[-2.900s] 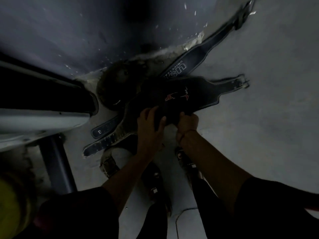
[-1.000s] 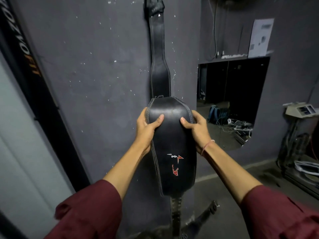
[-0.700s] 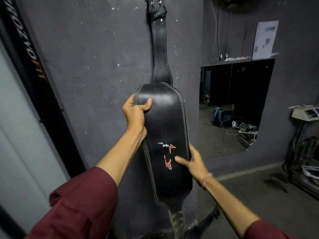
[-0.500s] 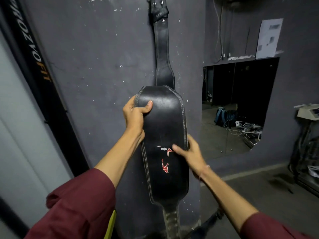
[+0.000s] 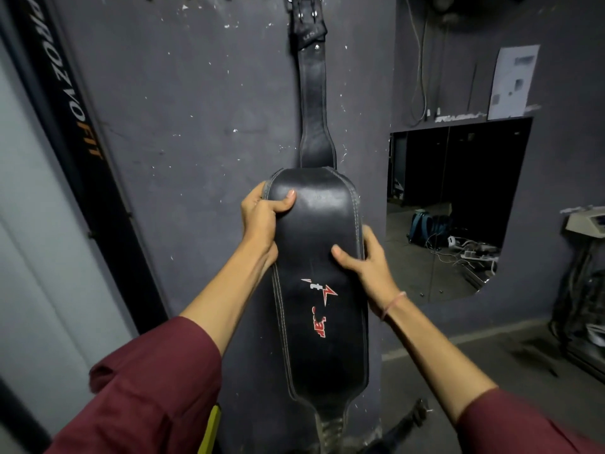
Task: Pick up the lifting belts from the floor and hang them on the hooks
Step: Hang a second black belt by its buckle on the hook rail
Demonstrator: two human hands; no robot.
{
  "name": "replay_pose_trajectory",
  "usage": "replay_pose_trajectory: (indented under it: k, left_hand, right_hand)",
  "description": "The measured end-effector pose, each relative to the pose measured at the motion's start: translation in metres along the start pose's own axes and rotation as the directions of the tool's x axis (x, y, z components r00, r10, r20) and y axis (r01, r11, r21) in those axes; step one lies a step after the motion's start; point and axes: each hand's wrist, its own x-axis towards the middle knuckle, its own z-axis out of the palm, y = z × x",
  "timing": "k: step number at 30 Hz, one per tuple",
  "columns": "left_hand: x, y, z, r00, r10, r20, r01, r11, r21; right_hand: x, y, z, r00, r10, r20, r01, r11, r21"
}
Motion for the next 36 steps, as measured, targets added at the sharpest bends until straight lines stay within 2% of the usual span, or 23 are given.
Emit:
replay_pose_trajectory:
  k: [2,5,9,12,14,17,20,22,26,29,34,36]
  left_hand:
    - [0.003,0.008,0.004,0.997,0.029,0.069,-0.028,1.000,-0.013]
    - [0.007,0.019,0.009,0.982,0.084,0.167,-0.090,0.995,0.033]
    - [0.014,0.019,0.004,0.968,0.180,0.172,-0.211,0.960,0.185]
    - [-0.004,-0.008,-0.012,0.952,0.257,0.167,-0.298,0.903,0.310]
    - [-0.031,-0.051,-0.031,0.968,0.200,0.151,-0.242,0.901,0.360]
    - [-0.077,-0.116,-0.064,0.996,0.038,0.081,-0.066,0.919,0.389]
    - [-0.097,-0.144,-0.082,0.997,-0.072,0.012,0.061,0.912,0.407]
    - [-0.091,-0.133,-0.079,0.998,-0.067,0.019,0.054,0.915,0.400]
    - [-0.054,-0.072,-0.047,0.998,0.058,0.017,-0.060,0.942,0.330]
    - [-0.036,-0.041,-0.028,0.998,0.037,0.045,-0.049,0.952,0.304]
    - [-0.045,-0.037,-0.021,0.990,0.131,0.059,-0.141,0.963,0.231]
    - [-0.047,-0.037,-0.017,0.982,0.168,0.081,-0.183,0.954,0.238]
  right_hand:
    - [0.012,-0.021,0.008,0.998,-0.036,0.042,0.034,0.998,0.048]
    - [0.017,-0.034,0.014,0.996,-0.087,0.007,0.086,0.993,0.084]
    - [0.026,-0.043,0.026,0.984,-0.161,-0.078,0.170,0.977,0.128]
    - [0.035,-0.051,0.033,0.970,-0.209,-0.120,0.223,0.969,0.111]
    - [0.044,-0.062,0.036,0.962,-0.228,-0.153,0.248,0.960,0.130]
    - [0.057,-0.078,0.039,0.949,-0.253,-0.189,0.281,0.950,0.138]
    - [0.061,-0.078,0.038,0.948,-0.265,-0.177,0.290,0.947,0.139]
    - [0.061,-0.073,0.036,0.950,-0.254,-0.181,0.282,0.948,0.149]
    - [0.056,-0.060,0.036,0.958,-0.243,-0.154,0.266,0.951,0.157]
    - [0.054,-0.060,0.038,0.961,-0.245,-0.128,0.261,0.958,0.120]
    - [0.044,-0.061,0.021,0.966,-0.255,0.034,0.256,0.966,-0.028]
    - [0.024,-0.035,0.009,0.978,-0.199,0.055,0.204,0.973,-0.105]
